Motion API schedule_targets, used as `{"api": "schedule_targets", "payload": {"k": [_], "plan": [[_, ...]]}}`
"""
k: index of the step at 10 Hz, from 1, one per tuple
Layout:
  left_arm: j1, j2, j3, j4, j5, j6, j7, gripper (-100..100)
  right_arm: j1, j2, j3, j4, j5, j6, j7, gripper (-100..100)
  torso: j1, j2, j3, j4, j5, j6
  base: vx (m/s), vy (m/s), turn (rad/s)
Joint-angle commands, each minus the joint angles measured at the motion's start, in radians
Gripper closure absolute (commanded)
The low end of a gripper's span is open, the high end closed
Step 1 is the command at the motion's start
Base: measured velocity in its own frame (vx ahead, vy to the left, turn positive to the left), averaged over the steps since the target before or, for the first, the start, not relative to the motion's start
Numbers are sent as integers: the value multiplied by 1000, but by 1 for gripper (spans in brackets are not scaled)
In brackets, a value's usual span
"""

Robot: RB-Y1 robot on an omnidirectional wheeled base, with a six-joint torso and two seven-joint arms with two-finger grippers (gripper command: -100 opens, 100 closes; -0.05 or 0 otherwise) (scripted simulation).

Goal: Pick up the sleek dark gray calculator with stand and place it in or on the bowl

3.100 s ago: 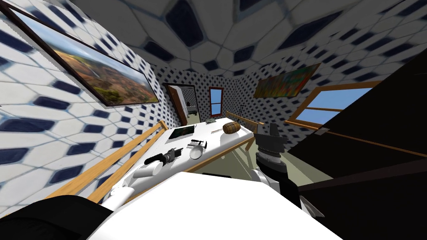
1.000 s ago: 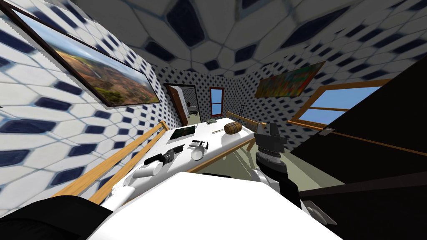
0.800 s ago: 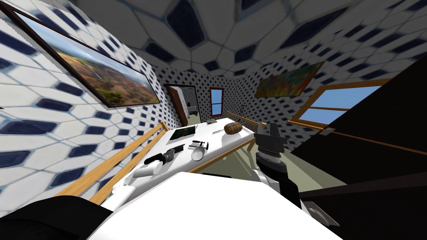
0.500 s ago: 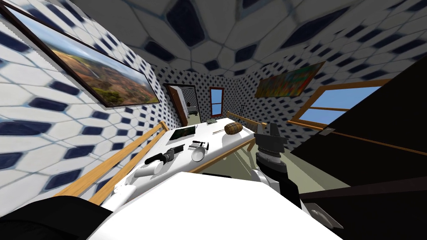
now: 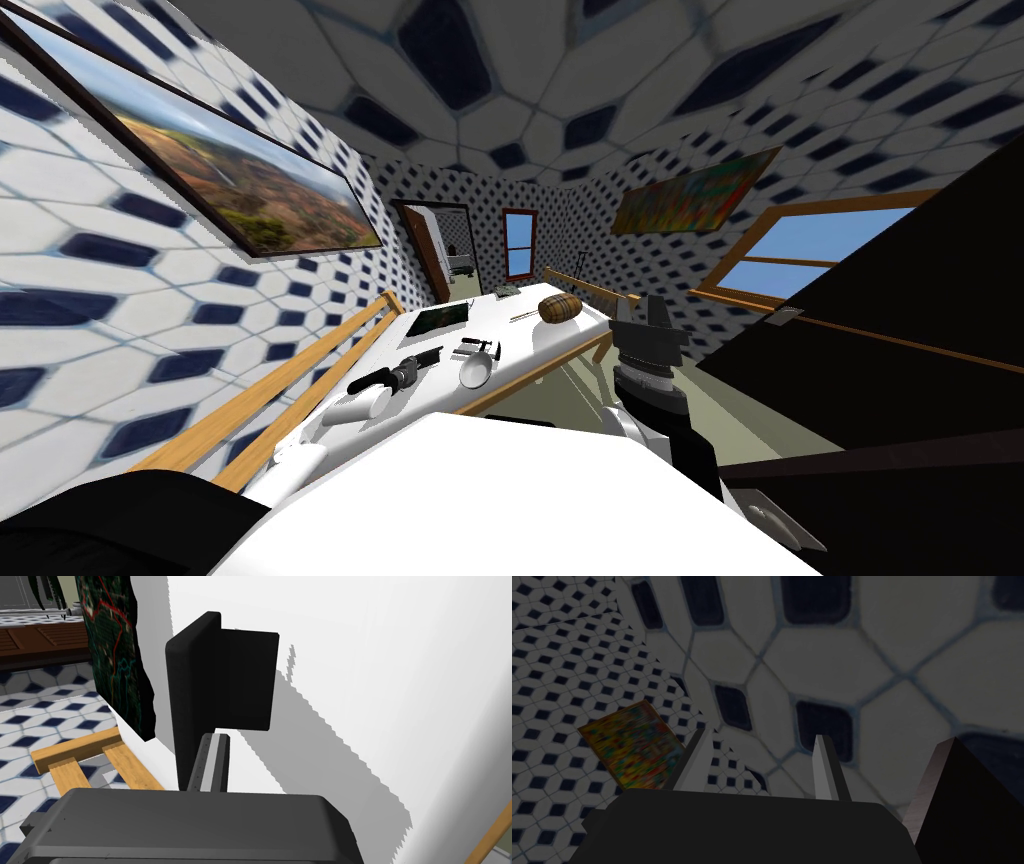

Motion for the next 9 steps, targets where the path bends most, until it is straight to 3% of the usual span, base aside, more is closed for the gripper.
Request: {"api": "schedule_targets", "payload": {"k": [1,3,4,5,6,7,8,9], "plan": [[0,0,0,0,0,0,0,100,0,0,0,0,0,0,0,0,0,0,0,0,0,0,0,0,0],[0,10,9,-9,6,9,6,-100,0,0,0,0,0,0,0,0,0,0,0,0,0,0,36,28,-3],[0,5,5,-5,3,4,3,-100,0,0,0,0,0,0,0,0,3,-4,-2,-1,0,0,46,37,-8],[0,5,6,-6,3,5,3,0,0,0,0,0,0,0,0,0,2,-3,-2,-1,1,0,5,5,-1],[-50,-6,-44,45,14,-16,7,-100,0,0,0,0,0,0,0,0,1,-1,-1,0,0,0,-45,19,180],[-82,-6,-67,73,14,-16,7,-100,0,0,0,0,0,0,0,0,1,1,1,0,0,0,-70,14,113],[-105,-6,-67,96,14,-16,7,-100,0,0,0,0,0,0,0,0,1,3,2,1,0,0,-38,1,-1],[-134,-17,-113,129,26,-37,10,-100,0,0,0,0,0,0,0,0,0,2,1,1,0,0,-57,18,214]]}}
